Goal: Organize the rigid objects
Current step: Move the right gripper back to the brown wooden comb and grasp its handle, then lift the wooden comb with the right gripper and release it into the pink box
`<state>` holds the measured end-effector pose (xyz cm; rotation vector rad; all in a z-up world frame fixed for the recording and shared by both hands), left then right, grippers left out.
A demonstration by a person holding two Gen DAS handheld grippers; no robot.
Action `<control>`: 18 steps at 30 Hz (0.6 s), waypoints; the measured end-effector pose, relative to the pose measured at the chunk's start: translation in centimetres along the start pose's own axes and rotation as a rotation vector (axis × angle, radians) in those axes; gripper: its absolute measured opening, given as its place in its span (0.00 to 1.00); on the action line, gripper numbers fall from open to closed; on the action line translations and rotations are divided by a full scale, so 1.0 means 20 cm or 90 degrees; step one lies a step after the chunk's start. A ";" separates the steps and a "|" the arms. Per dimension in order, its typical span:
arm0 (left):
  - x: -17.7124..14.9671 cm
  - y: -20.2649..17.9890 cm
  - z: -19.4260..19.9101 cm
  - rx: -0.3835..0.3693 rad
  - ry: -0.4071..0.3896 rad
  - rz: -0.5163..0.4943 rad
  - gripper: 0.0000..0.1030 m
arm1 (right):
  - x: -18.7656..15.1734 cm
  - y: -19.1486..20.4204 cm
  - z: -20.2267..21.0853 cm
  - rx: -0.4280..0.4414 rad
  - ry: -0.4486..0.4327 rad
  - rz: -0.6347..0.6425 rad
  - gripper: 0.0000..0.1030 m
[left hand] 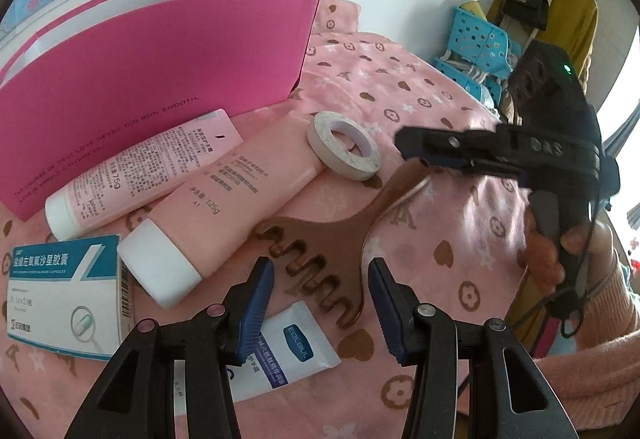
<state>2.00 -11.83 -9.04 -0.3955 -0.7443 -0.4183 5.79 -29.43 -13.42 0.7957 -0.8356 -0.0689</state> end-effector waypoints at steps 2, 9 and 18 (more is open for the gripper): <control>0.00 0.00 0.00 0.002 0.000 0.000 0.48 | -0.03 0.02 0.02 0.001 0.000 0.006 0.48; 0.01 -0.01 -0.02 0.014 0.000 -0.004 0.47 | -0.05 0.05 0.04 0.035 0.000 -0.015 0.53; 0.01 0.00 -0.03 0.025 -0.007 0.006 0.41 | -0.11 0.10 0.07 -0.019 -0.002 0.042 0.55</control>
Point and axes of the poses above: each gripper's, at about its wrist camera, not at the fingertips, and z roughly against the way its jaws point, y to its left, x to its top, the point moved 4 cm from there along -z, roughly the way its jaws point, and after that the axes turned 11 degrees about -y, right-handed, at the moved point
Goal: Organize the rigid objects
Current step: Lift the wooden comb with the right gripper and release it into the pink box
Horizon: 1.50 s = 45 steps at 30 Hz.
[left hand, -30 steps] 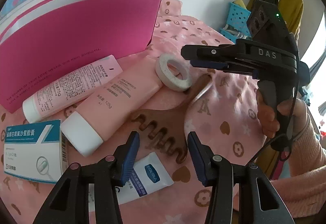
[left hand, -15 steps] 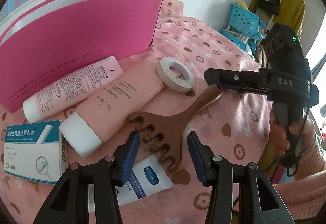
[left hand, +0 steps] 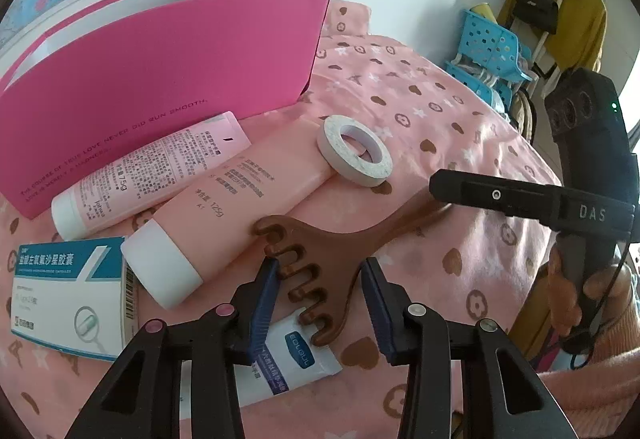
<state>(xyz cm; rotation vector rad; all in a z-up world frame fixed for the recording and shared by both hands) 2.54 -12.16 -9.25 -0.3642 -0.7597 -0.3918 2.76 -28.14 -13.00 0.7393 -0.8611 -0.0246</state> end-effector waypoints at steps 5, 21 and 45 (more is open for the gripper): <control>0.00 0.01 0.00 -0.008 -0.002 0.019 0.43 | 0.01 -0.02 0.02 0.051 -0.022 -0.064 0.65; 0.00 0.00 0.00 -0.003 -0.005 0.014 0.42 | 0.06 0.10 -0.11 0.139 -0.017 -0.077 0.19; 0.48 0.18 0.28 -0.051 -0.127 0.051 0.50 | 0.64 0.56 -0.11 0.258 -0.083 0.018 0.14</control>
Point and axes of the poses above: each gripper's, at about its wrist camera, not at the fingertips, and z roughly against the way its jaws point, y to its left, x to its top, the point moved 4 cm from there along -z, roughly the way its jaws point, and after that the axes turned 11 degrees about -y, right-handed, at the moved point
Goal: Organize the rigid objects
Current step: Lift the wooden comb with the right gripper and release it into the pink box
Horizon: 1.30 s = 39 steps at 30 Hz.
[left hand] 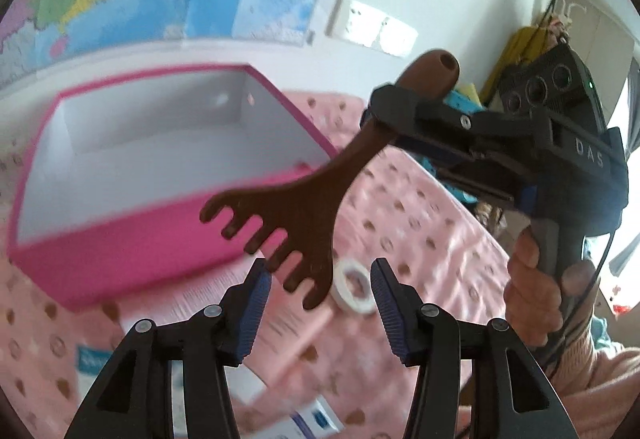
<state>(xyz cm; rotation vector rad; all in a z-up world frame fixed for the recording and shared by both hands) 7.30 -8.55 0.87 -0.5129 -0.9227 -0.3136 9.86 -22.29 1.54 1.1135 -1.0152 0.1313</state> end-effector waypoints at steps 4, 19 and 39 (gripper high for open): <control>0.12 0.07 -0.03 0.019 -0.007 0.007 0.46 | 0.08 -0.01 -0.10 0.009 -0.001 -0.009 0.14; 0.24 0.35 -0.21 0.061 0.043 0.051 0.42 | 0.18 -0.29 -0.37 -0.041 0.030 -0.107 0.15; 0.23 0.38 -0.19 0.103 0.027 0.039 0.43 | 0.18 -0.35 -0.34 -0.261 0.048 0.054 0.32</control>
Point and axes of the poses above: each gripper's, at about its wrist camera, not at the fingertips, and z roughly against the way its jaws point, y to its left, x to its top, the point moved 4 cm from there along -z, roughly the way its jaws point, and after that the axes turned 11 degrees about -y, right-handed, at the moved point
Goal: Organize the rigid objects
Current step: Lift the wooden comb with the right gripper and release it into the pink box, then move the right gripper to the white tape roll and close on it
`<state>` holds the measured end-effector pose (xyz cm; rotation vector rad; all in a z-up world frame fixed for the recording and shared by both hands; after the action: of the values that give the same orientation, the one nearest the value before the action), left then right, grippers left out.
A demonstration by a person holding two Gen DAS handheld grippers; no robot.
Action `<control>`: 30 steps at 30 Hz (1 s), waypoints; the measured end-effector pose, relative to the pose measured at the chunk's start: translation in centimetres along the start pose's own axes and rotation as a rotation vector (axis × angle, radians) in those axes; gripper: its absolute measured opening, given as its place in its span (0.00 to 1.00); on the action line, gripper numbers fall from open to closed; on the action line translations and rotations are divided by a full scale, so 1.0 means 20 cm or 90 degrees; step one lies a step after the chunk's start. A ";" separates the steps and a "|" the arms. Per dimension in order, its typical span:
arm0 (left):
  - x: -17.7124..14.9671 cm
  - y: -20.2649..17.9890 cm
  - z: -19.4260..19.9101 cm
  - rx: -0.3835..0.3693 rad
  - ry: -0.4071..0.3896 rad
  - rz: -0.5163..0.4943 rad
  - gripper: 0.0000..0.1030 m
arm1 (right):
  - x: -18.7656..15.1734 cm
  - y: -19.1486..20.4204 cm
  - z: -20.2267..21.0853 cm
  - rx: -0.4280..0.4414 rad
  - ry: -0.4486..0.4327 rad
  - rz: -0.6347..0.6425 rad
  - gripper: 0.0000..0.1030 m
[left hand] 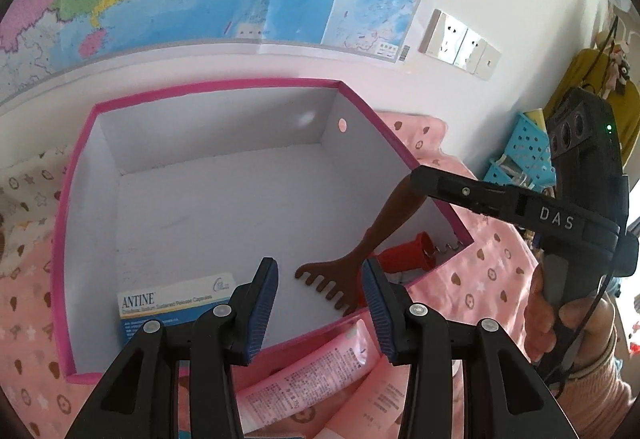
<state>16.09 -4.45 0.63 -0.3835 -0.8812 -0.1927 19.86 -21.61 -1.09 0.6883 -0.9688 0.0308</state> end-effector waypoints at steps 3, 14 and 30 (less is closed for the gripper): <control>0.00 -0.01 0.01 -0.001 -0.004 -0.002 0.43 | 0.00 0.02 0.00 -0.020 -0.005 0.034 0.32; -0.03 -0.05 0.04 -0.012 -0.009 -0.006 0.44 | 0.08 0.01 -0.04 -0.028 -0.034 0.058 0.32; -0.19 -0.30 0.25 -0.097 -0.062 -0.079 0.49 | -0.17 0.01 0.35 0.057 -0.013 0.095 0.37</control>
<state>8.27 -7.99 2.01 -0.4834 -0.9901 -0.3596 12.73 -24.39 -0.97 0.6980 -1.0420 0.2005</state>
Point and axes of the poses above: each gripper's, at about its wrist camera, not at the fingertips, and z roughly against the way its jaws point, y to its left, x to its top, the point moved 4 cm from there along -z, roughly the way its jaws point, and after that the axes turned 11 degrees about -y, right-handed, at the moved point
